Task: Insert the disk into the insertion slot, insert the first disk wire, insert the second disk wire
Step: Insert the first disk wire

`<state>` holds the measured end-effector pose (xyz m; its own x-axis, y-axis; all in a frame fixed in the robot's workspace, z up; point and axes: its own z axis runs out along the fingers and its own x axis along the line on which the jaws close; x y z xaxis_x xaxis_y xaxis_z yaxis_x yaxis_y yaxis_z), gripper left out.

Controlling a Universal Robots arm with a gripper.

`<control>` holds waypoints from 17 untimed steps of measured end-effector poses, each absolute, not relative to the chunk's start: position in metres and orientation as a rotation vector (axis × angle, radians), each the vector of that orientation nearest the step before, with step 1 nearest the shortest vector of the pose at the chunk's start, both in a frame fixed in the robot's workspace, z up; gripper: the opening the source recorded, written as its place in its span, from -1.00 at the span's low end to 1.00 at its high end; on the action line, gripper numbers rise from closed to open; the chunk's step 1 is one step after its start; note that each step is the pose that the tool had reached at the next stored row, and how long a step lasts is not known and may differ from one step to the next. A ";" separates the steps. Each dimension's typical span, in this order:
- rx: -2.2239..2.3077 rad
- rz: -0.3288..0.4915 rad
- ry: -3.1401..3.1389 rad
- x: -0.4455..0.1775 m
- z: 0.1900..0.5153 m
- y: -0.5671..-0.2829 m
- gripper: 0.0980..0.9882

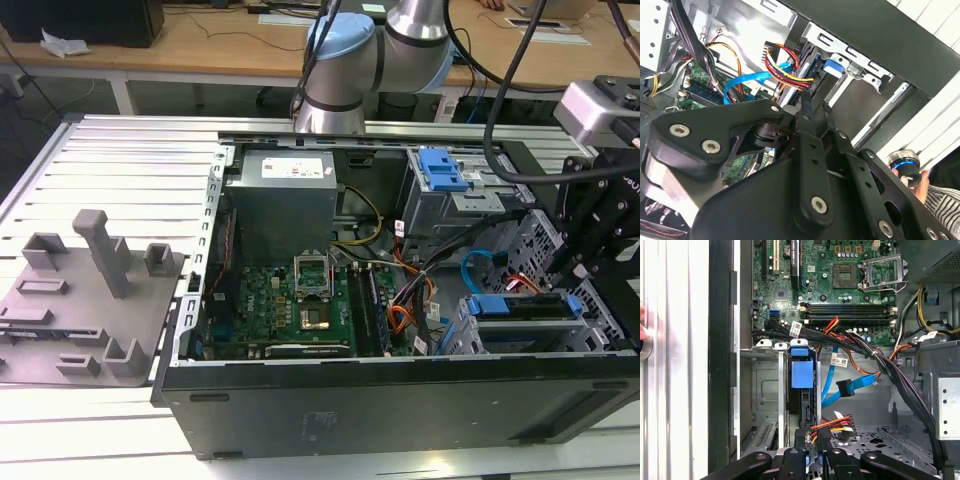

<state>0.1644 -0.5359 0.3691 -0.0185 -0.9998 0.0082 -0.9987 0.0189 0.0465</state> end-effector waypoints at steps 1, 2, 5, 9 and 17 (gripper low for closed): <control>2.173 -0.043 -2.214 0.164 0.369 -0.536 -0.68; 2.173 -0.043 -2.214 0.164 0.369 -0.536 -0.71; 2.173 -0.043 -2.215 0.164 0.369 -0.536 -0.98; 2.173 -0.043 -2.214 0.164 0.369 -0.536 -0.98; 2.174 -0.043 -2.215 0.161 0.369 -0.536 -0.98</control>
<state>0.1607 -0.5358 0.3694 -0.0185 -0.9998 0.0079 -0.9987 0.0188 0.0464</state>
